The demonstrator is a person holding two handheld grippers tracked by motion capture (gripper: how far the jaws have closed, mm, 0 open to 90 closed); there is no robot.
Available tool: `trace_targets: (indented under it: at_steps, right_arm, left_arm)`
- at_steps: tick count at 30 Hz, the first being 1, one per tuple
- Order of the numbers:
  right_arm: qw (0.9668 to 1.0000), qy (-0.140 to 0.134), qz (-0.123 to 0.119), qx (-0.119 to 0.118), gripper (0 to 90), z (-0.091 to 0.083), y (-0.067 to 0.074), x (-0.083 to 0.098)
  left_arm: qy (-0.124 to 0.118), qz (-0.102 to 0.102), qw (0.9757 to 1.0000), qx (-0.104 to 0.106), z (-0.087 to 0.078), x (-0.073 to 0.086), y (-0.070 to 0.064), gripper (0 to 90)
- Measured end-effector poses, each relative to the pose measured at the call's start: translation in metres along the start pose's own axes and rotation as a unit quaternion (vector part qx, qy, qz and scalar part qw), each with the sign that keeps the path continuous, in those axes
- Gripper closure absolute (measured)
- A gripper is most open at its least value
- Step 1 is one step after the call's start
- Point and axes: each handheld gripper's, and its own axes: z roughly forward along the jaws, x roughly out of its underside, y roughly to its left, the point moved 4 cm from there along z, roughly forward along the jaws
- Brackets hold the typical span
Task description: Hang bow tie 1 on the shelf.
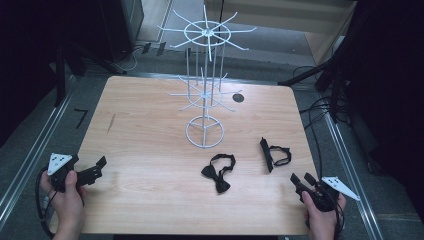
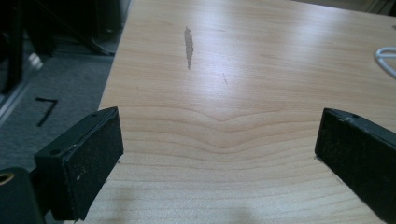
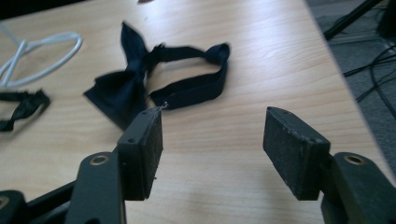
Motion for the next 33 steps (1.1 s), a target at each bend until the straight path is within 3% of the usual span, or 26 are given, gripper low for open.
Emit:
trace_targets:
  at_steps: [2, 4, 6, 10, 12, 15, 18, 22, 25, 30, 33]
  right_arm:
    - [1.0000, -0.006, 0.005, 0.002, 40.0, -0.001, -0.001, -0.001]
    - [0.9999, -0.013, 0.001, 0.008, 41.7, -0.003, 0.000, -0.003]
    - [0.9999, -0.014, 0.001, 0.000, 41.7, -0.001, 0.003, -0.005]
    - [0.9999, -0.014, -0.002, -0.007, 42.1, 0.002, 0.009, -0.007]
    - [0.9998, -0.012, -0.003, -0.014, 48.6, 0.005, 0.015, -0.011]
    - [0.9998, -0.015, 0.001, -0.010, 48.8, 0.006, 0.018, -0.015]
    - [0.9998, -0.012, 0.008, 0.010, 51.0, 0.012, 0.019, -0.020]
    - [0.9996, -0.003, 0.014, 0.026, 52.3, 0.020, 0.018, -0.022]
    - [0.9989, 0.004, 0.018, 0.043, 52.3, 0.030, 0.015, -0.026]
    - [0.9971, 0.009, 0.023, 0.071, 51.9, 0.052, 0.008, -0.035]
    - [0.9970, 0.017, 0.032, 0.069, 52.2, 0.064, 0.005, -0.037]
  left_arm:
    - [0.001, 0.007, 1.0000, -0.005, 0.000, 0.000, -0.001, 1.4]
    - [-0.014, 0.016, 0.9996, -0.016, -0.001, -0.001, -0.003, 1.4]
    - [-0.004, 0.021, 0.9996, -0.019, 0.001, -0.001, -0.004, 1.4]
    - [-0.001, 0.022, 0.9995, -0.021, 0.002, -0.001, -0.004, 1.4]
    - [-0.006, 0.015, 0.9996, -0.022, 0.001, -0.001, -0.003, 1.4]
    - [-0.004, 0.012, 0.9998, -0.015, 0.001, -0.001, -0.002, 1.4]
    - [0.016, -0.002, 0.9996, 0.021, 0.004, -0.001, 0.000, 1.4]
    - [0.019, 0.004, 0.9992, 0.034, 0.003, 0.000, -0.002, 1.4]
    - [0.020, 0.010, 0.9991, 0.035, 0.003, 0.001, -0.003, 1.4]
    - [0.030, -0.002, 0.9990, 0.032, 0.004, 0.000, -0.001, 1.4]
    - [0.030, 0.006, 0.9993, 0.021, 0.005, 0.000, -0.001, 1.4]
